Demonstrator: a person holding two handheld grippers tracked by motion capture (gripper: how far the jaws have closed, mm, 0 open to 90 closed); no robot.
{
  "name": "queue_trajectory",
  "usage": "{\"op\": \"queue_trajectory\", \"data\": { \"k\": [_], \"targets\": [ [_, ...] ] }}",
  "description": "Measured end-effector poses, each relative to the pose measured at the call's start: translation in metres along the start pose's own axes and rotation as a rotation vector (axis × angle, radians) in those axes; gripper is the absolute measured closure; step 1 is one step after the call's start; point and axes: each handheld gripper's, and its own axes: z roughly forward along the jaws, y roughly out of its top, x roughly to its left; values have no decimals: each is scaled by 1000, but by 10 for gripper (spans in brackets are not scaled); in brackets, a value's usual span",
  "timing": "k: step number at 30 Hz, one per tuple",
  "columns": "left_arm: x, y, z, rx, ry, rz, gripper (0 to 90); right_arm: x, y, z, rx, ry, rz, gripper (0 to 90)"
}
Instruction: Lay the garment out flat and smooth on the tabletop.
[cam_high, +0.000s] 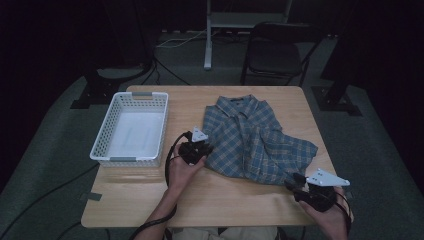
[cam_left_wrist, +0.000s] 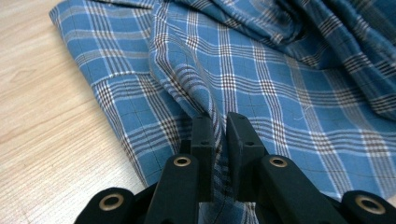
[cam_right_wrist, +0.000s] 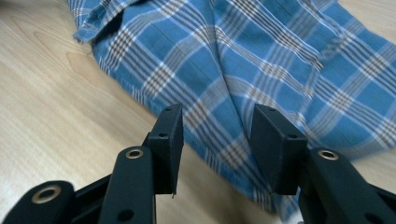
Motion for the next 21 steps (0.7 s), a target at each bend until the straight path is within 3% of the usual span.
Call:
{"op": "queue_trajectory", "data": {
  "k": [7, 11, 15, 21],
  "targets": [
    [-2, -1, -6, -20, -15, 3, 832, 3, 12, 17, -2, 14, -30, 521],
    [-4, -3, -10, -29, -27, 7, 841, 6, 17, 27, 12, 30, -55, 682],
    [-6, -5, -17, -38, -33, 23, 851, 5, 16, 24, 14, 38, -55, 872],
    [-5, -7, -26, -58, -37, 19, 855, 1, 14, 10, -1, 29, -51, 896]
  ]
}}
